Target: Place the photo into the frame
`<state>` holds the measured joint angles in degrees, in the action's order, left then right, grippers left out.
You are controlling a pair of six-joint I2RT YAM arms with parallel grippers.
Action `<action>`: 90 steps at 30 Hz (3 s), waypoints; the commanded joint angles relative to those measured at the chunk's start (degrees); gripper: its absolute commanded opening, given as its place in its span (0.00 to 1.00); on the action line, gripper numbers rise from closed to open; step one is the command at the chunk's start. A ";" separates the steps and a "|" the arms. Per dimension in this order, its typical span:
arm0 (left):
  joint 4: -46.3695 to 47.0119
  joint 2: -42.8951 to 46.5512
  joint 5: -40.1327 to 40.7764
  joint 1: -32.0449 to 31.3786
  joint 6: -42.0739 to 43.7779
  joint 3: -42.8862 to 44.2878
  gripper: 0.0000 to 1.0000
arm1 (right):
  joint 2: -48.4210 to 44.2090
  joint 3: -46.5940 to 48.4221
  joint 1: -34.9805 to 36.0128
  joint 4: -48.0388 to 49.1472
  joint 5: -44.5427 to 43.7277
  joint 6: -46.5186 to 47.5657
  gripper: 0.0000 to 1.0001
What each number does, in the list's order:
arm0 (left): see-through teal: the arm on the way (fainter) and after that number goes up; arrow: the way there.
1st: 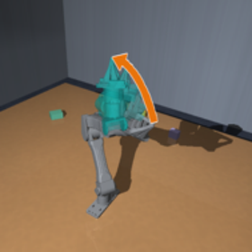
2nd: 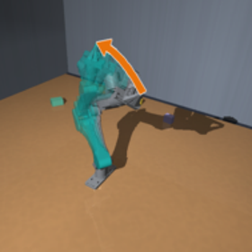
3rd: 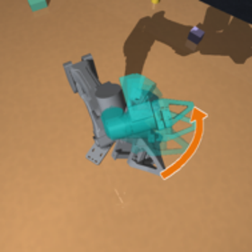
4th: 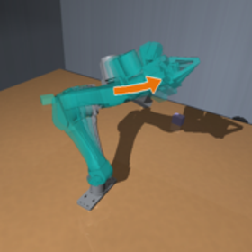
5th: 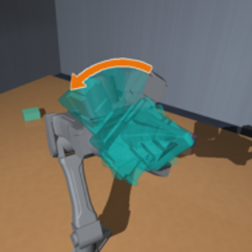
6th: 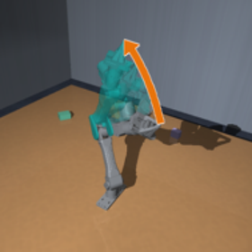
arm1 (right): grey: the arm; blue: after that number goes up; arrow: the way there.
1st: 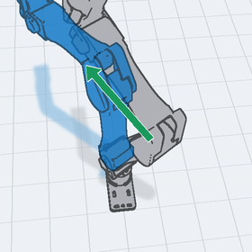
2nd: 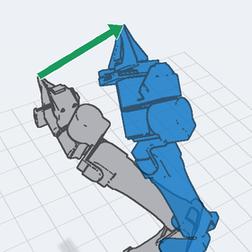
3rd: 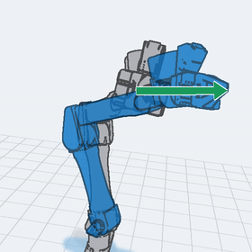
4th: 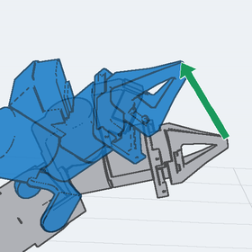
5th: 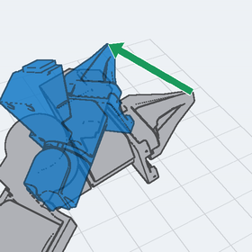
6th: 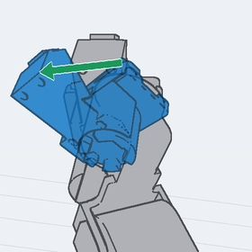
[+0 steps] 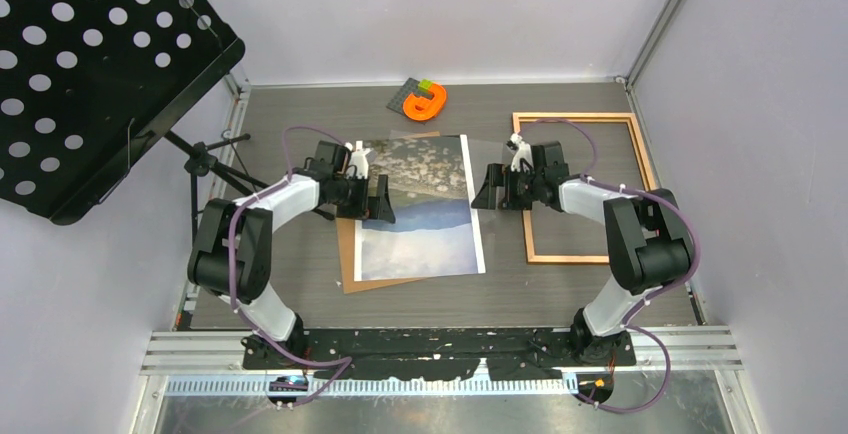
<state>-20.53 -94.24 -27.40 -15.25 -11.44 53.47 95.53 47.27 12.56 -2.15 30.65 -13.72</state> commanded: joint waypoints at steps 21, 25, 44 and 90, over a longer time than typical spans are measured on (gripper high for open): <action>3.65 -6.04 -8.32 -0.46 -1.61 0.06 0.98 | 2.91 -4.50 -3.02 4.55 9.73 -6.60 0.97; 4.05 -6.45 -8.70 -1.28 -1.72 0.05 0.98 | 0.90 -6.06 -4.81 8.92 13.55 -9.61 0.95; 5.76 -6.97 -9.53 -2.16 -1.92 -0.72 0.98 | -5.45 -10.59 -8.22 25.29 24.55 -22.47 0.75; 7.62 9.08 -9.97 -1.85 3.42 2.15 0.99 | -13.20 -0.24 -11.73 0.53 25.84 -6.64 0.06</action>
<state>-13.61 -87.83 -38.06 -17.61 -9.93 52.07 86.76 45.12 1.63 1.08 52.27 -24.47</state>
